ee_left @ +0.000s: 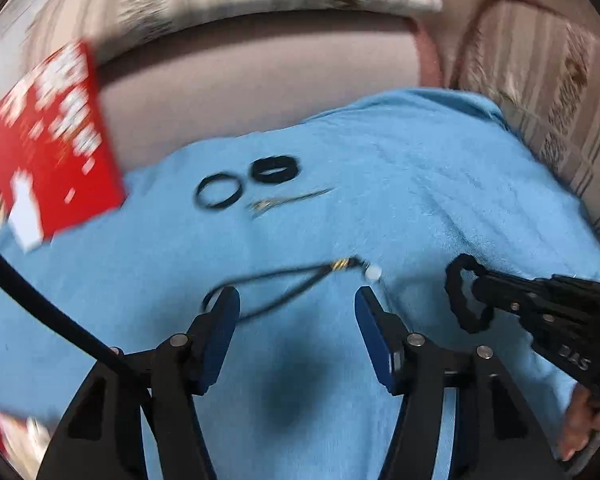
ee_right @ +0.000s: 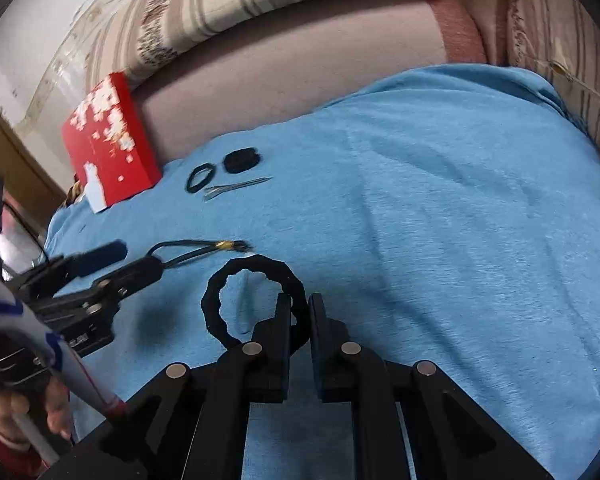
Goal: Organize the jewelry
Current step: 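Grasp the black cord lanyard by its gold end with the left tool, then carry the black scrunchie and lanyard into the box and release both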
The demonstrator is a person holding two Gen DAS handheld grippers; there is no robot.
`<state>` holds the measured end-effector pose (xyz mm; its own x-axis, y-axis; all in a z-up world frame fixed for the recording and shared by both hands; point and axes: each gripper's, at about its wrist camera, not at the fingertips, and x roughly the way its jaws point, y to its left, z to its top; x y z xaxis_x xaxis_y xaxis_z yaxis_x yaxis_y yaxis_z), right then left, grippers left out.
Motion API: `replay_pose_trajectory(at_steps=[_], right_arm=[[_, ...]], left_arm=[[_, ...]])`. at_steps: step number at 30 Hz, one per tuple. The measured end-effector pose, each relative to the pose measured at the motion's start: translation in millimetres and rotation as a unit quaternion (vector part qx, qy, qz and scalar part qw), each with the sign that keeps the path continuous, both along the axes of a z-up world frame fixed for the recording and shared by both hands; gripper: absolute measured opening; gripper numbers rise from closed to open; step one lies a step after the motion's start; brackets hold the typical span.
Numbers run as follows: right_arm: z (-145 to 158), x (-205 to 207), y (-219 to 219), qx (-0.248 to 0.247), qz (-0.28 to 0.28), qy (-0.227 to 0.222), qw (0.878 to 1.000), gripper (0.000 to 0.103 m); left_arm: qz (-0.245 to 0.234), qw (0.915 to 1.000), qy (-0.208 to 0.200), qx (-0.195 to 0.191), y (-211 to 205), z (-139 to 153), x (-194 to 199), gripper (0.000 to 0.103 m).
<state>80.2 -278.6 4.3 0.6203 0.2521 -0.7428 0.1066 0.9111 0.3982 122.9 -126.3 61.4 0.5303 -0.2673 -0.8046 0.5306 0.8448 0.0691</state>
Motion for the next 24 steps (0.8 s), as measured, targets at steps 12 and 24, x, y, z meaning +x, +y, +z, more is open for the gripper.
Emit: replay_pose_trajectory(at_steps=[12, 24], right_arm=[[-18, 12, -26, 0.017, -0.026, 0.028, 0.999, 0.010], [-8, 2, -8, 0.022, -0.005, 0.012, 1.000, 0.010]], left_arm=[[-0.094, 0.9912, 0.051, 0.079, -49, -49, 28, 0.044], [-0.013, 0.9954, 0.088, -0.036, 9, -7, -16, 0.006]])
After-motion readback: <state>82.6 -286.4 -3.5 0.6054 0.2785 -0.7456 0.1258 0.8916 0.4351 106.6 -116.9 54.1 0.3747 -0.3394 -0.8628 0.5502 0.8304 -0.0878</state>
